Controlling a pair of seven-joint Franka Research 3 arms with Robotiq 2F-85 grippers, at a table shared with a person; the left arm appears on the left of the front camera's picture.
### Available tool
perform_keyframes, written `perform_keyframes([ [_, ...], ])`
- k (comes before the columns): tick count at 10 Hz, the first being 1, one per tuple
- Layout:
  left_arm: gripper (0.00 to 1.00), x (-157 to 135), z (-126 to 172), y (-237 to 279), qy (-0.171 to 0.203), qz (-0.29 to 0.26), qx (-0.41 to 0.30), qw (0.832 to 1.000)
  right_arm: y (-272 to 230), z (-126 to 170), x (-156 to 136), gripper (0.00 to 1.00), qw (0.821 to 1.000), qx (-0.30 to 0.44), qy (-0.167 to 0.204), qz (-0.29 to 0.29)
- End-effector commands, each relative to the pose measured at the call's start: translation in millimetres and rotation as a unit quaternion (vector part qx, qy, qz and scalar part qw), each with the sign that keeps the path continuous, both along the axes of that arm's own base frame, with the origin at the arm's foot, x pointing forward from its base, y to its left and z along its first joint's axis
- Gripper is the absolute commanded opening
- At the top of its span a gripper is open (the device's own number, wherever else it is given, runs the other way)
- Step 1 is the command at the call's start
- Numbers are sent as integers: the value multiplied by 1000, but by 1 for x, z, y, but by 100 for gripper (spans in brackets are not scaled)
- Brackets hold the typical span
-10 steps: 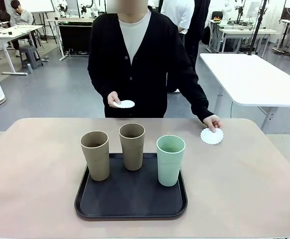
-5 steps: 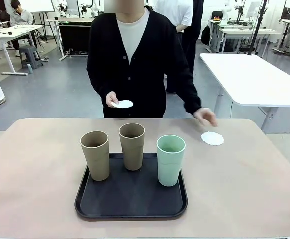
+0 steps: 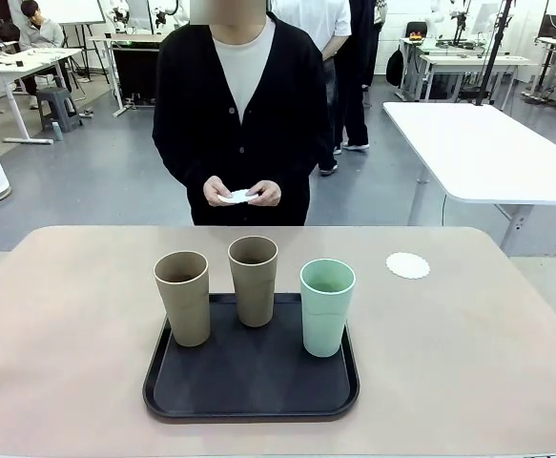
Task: Place coasters on the table and set cups on them.
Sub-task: Pick up one Reusable plastic cup and place it on a coaster set by the human.
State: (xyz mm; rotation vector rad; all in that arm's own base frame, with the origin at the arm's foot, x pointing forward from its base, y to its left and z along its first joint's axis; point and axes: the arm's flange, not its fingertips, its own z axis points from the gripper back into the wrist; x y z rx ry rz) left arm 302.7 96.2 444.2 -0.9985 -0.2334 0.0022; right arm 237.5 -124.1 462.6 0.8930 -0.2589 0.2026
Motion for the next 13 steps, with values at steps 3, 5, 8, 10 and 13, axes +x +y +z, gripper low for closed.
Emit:
perform_keyframes([
  [3,100,1,1,-1,-10,-2,-5,1000,0,13,18,100,997,-33,-67,30],
  [5,100,1,1,-1,-10,-2,-5,1000,21,52,67,100,972,-108,-203,41],
  [8,100,1,1,-1,-10,-2,-5,1000,82,75,104,100,914,-148,-364,104],
  [10,100,1,1,-1,-10,-2,-5,1000,116,74,106,100,869,-191,-435,136],
  [13,100,1,1,-1,-10,-2,-5,1000,142,55,105,100,859,-169,-393,284],
])
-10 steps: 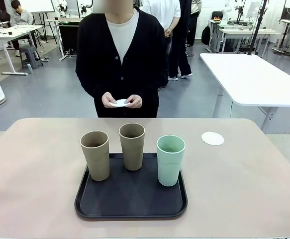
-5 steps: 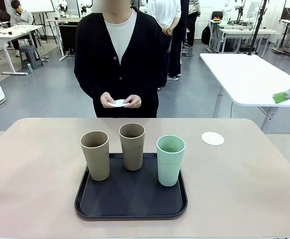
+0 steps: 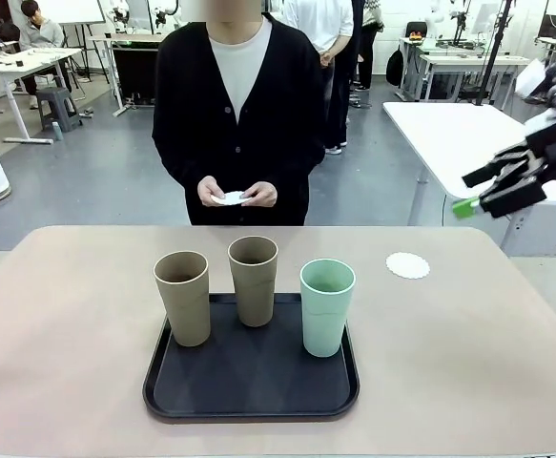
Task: Place coasters on the table and set cups on them.
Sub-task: Pick up one Reusable plastic cup and place it on a coaster set by the human.
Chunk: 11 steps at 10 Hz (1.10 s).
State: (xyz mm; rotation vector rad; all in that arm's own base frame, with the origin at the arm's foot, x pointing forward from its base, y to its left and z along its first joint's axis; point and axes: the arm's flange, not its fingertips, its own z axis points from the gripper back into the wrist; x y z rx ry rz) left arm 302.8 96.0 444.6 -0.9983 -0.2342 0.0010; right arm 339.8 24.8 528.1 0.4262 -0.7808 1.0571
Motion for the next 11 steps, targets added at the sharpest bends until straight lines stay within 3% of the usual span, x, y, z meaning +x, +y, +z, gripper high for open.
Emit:
perform_keyframes([
  [1,100,1,1,-1,-9,-2,-5,1000,-6,-16,2,100,996,-14,49,74],
  [5,100,1,1,-1,-9,-2,-5,1000,-8,-31,2,100,985,-15,85,146],
  [6,100,1,1,-1,-9,-2,-5,1000,4,-33,-6,100,990,-9,84,114],
  [10,100,1,1,-1,-9,-2,-5,1000,1,-31,-5,100,989,-13,89,120],
  [11,100,1,1,-1,-9,-2,-5,1000,-4,-30,-10,100,975,-27,8,221],
])
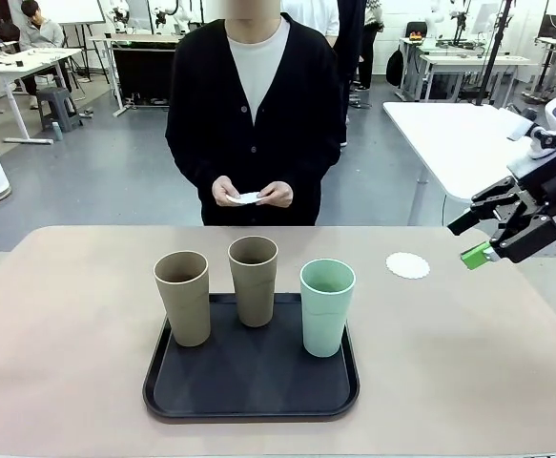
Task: Place coasters on the table and set cups on them.
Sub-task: Pick up one Reusable plastic cup and place it on a coaster set by the human.
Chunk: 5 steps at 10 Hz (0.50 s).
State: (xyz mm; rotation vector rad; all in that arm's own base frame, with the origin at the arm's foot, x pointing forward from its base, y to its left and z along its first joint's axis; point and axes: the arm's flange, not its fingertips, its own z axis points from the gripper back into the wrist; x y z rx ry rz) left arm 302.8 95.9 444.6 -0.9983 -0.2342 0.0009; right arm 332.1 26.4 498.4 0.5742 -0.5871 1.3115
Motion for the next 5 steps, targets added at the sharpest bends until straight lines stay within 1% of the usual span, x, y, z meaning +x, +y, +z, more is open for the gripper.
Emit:
perform_keyframes([
  [1,100,1,1,-1,-9,-2,-5,1000,-6,-15,6,100,984,31,-84,156],
  [2,100,1,1,-1,-9,-2,-5,1000,-6,-30,21,100,969,76,-119,204],
  [3,100,1,1,-1,-9,-2,-5,1000,0,-51,37,100,962,86,-121,231],
  [5,100,1,1,-1,-9,-2,-5,1000,13,-82,58,100,960,140,-125,209],
])
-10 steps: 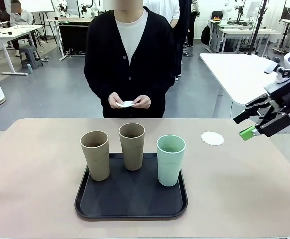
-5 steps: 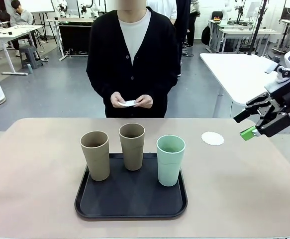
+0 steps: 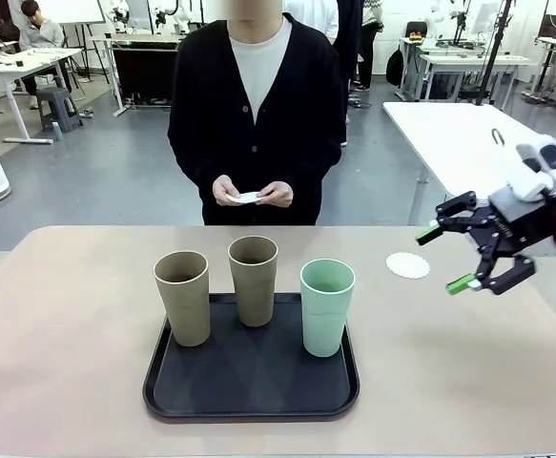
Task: Place coasters on the table and set cups on them.
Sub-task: Pick up one Reusable plastic cup and place it on a coaster set by the human.
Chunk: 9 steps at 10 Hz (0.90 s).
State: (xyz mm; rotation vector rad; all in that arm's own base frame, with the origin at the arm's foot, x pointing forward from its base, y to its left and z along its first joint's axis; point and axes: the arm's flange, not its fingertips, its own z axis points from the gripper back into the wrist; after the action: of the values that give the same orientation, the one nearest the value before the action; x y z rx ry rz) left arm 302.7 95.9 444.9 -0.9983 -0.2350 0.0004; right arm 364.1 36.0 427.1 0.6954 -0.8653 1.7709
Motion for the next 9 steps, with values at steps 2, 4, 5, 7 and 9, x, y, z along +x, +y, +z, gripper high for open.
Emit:
perform_keyframes([
  [2,100,1,0,-1,-9,-2,-5,1000,12,-33,39,100,994,94,38,-51],
  [4,100,1,0,-1,-9,-2,-5,1000,14,-53,41,100,987,118,65,-93],
  [5,100,1,0,-1,-9,-2,-5,1000,15,-59,41,100,986,119,74,-95],
  [7,100,1,0,-1,-9,-2,-5,1000,19,-59,32,100,980,85,115,-136],
  [9,100,1,0,-1,-9,-2,-5,1000,11,-62,42,100,987,110,73,-93],
])
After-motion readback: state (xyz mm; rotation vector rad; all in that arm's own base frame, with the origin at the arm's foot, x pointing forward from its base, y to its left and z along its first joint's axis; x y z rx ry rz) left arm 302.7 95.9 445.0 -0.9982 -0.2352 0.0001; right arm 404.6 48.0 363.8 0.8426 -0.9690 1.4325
